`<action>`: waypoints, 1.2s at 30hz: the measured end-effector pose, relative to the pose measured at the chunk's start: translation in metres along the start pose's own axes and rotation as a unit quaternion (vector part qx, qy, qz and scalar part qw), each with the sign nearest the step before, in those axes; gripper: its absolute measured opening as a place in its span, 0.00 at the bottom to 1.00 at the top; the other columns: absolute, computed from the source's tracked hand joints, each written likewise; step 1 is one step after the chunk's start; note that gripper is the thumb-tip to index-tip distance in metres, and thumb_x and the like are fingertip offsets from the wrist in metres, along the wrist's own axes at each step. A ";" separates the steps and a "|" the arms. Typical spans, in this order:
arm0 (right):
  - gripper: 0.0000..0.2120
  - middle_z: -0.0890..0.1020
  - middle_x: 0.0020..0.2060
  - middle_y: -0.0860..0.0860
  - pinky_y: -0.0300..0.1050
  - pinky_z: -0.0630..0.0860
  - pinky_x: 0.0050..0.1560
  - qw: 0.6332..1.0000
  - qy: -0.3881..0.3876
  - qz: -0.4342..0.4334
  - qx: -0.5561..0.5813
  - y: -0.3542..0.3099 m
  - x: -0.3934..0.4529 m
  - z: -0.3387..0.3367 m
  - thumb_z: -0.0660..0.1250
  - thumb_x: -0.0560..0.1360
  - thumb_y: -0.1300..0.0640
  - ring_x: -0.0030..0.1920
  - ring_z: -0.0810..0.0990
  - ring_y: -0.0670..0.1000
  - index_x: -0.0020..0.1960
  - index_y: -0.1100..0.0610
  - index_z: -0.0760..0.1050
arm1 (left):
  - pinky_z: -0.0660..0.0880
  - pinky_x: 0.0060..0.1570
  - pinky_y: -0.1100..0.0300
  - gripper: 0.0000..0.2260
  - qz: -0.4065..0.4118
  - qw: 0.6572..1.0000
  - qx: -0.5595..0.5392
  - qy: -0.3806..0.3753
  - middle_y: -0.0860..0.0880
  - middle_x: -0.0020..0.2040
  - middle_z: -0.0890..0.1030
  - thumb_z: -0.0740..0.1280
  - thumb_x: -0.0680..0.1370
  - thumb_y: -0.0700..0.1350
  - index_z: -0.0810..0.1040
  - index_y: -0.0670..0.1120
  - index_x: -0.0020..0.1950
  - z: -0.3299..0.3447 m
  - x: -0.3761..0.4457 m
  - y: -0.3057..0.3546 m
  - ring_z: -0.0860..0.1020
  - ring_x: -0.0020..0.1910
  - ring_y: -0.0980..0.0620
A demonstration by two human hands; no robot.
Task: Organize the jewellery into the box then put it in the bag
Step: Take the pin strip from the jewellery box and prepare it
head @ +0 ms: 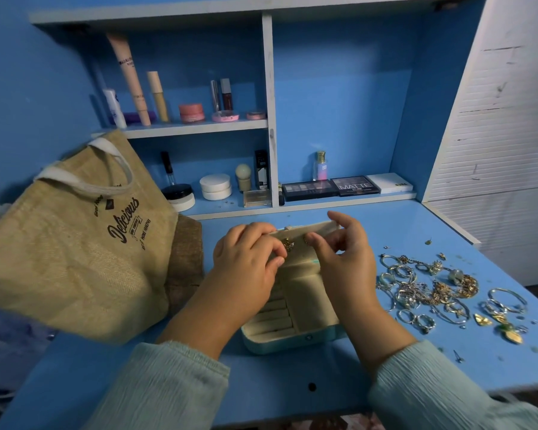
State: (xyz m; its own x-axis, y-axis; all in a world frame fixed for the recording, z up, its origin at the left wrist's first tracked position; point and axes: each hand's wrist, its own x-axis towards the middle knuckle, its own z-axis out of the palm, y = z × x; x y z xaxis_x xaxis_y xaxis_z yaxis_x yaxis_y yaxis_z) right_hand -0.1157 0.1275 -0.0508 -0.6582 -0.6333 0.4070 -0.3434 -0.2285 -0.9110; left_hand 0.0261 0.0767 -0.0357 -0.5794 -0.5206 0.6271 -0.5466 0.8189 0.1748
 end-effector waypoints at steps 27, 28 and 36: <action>0.13 0.70 0.40 0.37 0.24 0.63 0.45 0.991 -0.057 -0.051 -0.113 0.017 -0.015 -0.030 0.73 0.68 0.59 0.44 0.67 0.40 0.44 0.50 0.69 | 0.63 0.34 0.74 0.06 -0.181 0.919 -0.135 -0.323 0.64 0.40 0.74 0.64 0.79 0.48 0.73 0.59 0.43 -0.025 0.067 0.022 0.71 0.38 0.67; 0.13 0.70 0.40 0.37 0.24 0.63 0.45 0.991 -0.057 -0.054 -0.112 0.018 -0.015 -0.030 0.73 0.68 0.59 0.44 0.67 0.39 0.45 0.50 0.69 | 0.64 0.34 0.73 0.06 -0.180 0.916 -0.132 -0.332 0.64 0.40 0.75 0.63 0.79 0.48 0.73 0.59 0.44 -0.022 0.067 0.021 0.71 0.39 0.66; 0.14 0.70 0.39 0.37 0.23 0.61 0.46 0.987 -0.039 -0.095 -0.121 0.024 -0.017 -0.029 0.74 0.67 0.59 0.44 0.67 0.38 0.45 0.52 0.70 | 0.65 0.37 0.69 0.10 -0.152 0.911 -0.136 -0.357 0.62 0.41 0.74 0.61 0.80 0.46 0.72 0.59 0.41 -0.011 0.062 0.021 0.71 0.39 0.64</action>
State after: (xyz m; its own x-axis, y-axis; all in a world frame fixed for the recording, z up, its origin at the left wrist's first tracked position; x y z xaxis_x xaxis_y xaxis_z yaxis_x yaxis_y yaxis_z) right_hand -0.1322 0.1537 -0.0779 -0.5157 -0.6539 0.5535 -0.6118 -0.1712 -0.7722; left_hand -0.0142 0.0642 0.0150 -0.7246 -0.6787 -0.1197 -0.6345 0.5891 0.5004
